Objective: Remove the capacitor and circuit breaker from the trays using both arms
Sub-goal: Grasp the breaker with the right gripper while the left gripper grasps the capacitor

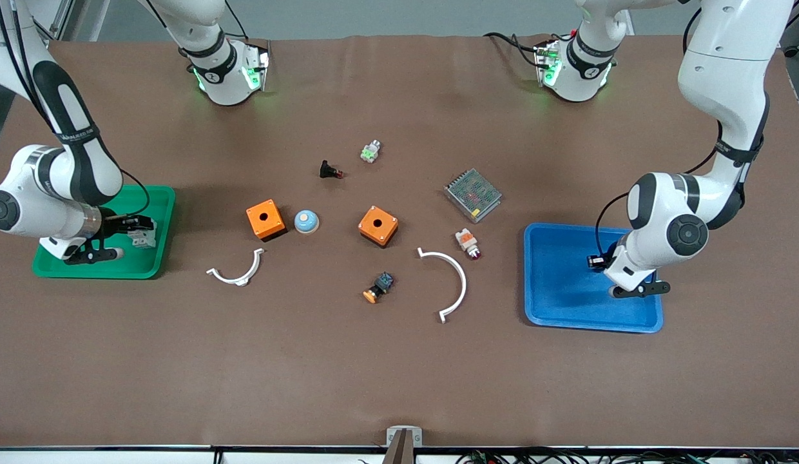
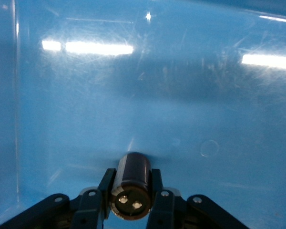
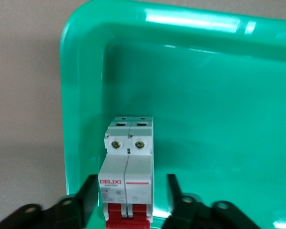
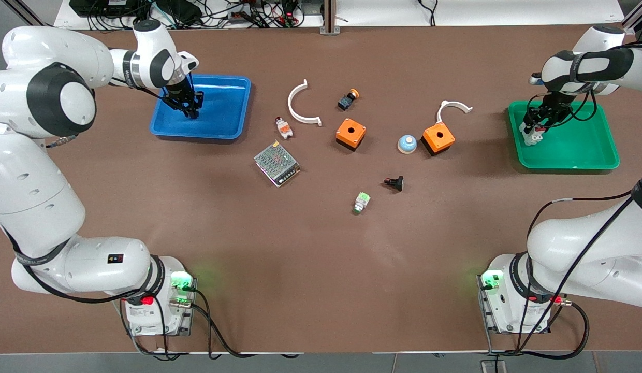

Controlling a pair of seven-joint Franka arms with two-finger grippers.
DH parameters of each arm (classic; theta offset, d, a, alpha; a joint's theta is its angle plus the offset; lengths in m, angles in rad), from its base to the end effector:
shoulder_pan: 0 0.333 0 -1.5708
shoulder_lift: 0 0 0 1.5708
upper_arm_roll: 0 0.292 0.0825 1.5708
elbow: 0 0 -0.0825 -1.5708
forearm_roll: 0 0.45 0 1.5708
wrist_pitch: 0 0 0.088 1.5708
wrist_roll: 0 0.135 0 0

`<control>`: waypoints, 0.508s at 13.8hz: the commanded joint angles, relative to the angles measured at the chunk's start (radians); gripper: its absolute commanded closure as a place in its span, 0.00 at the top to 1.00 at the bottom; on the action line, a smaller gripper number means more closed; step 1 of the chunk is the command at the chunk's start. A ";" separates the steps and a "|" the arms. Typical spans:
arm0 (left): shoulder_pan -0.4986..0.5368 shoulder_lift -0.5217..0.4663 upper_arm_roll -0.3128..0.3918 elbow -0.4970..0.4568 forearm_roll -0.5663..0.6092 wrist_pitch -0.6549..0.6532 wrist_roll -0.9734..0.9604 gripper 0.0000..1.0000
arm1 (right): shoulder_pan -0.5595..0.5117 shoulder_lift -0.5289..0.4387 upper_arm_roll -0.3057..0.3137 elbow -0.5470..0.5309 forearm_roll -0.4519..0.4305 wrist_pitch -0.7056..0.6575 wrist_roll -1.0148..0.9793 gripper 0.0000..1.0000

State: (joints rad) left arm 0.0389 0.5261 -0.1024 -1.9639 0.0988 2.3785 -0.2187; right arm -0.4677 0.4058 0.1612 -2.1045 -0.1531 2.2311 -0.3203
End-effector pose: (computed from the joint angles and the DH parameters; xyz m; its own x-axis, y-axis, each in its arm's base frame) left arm 0.6283 -0.0406 0.0940 0.9904 0.0921 -0.1029 0.0893 -0.9955 -0.0319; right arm 0.5453 -0.1735 0.1031 0.9566 0.1234 -0.2639 0.1119 -0.9920 -0.0583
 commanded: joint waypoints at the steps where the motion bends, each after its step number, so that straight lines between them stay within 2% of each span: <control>1: -0.001 -0.081 -0.048 -0.003 -0.004 -0.049 -0.030 0.00 | -0.011 -0.022 0.014 -0.025 -0.025 0.007 -0.002 0.08; 2: -0.002 -0.115 -0.081 0.003 -0.004 -0.106 -0.072 0.00 | -0.005 -0.024 0.014 -0.019 -0.026 0.005 -0.002 0.02; 3: -0.002 -0.144 -0.127 0.005 -0.004 -0.148 -0.127 0.00 | 0.000 -0.033 0.017 -0.008 -0.026 0.004 -0.002 0.00; 5: -0.002 -0.169 -0.228 0.010 -0.004 -0.176 -0.264 0.00 | 0.032 -0.073 0.027 0.018 -0.026 -0.001 0.000 0.00; 7: -0.011 -0.153 -0.317 0.037 -0.002 -0.174 -0.410 0.00 | 0.108 -0.104 0.029 0.061 -0.007 -0.001 0.021 0.00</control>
State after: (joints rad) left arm 0.0299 0.3681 -0.3599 -1.9392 0.0975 2.2139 -0.5250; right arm -0.4223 0.3658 0.1853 -2.0656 -0.1576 2.2499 -0.3217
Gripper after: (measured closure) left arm 0.656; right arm 0.599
